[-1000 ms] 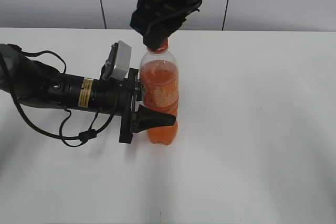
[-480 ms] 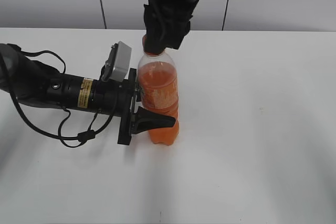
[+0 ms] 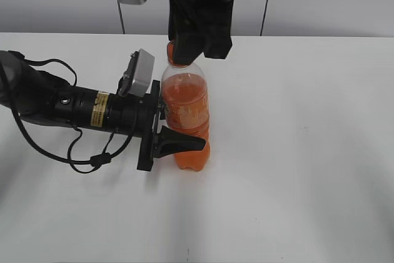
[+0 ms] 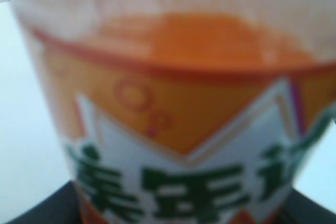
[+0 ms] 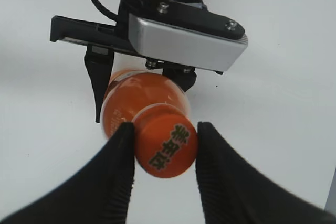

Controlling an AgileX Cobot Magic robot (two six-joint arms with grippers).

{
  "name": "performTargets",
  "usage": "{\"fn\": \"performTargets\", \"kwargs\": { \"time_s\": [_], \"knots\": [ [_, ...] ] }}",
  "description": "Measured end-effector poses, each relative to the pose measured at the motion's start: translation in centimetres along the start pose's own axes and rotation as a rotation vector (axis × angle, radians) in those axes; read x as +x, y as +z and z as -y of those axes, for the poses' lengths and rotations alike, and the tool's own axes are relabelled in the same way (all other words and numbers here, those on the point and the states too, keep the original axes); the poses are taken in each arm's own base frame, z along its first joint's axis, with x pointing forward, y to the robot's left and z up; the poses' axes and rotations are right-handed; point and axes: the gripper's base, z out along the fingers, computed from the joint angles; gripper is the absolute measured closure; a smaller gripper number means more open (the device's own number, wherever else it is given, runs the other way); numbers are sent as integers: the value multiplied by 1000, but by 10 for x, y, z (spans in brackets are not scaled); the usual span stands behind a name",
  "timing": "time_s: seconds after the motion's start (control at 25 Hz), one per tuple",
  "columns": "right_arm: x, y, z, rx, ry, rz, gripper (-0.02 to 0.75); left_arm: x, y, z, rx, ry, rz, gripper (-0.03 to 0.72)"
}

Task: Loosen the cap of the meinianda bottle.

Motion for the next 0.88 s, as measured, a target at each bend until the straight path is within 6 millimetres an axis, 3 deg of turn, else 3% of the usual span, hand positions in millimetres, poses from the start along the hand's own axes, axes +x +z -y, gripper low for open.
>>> {"fn": "performTargets", "kwargs": {
  "time_s": [0.88],
  "knots": [
    [0,-1,0,1,35,0,444,0,0,0,4,-4,0,285]
  ]
}}
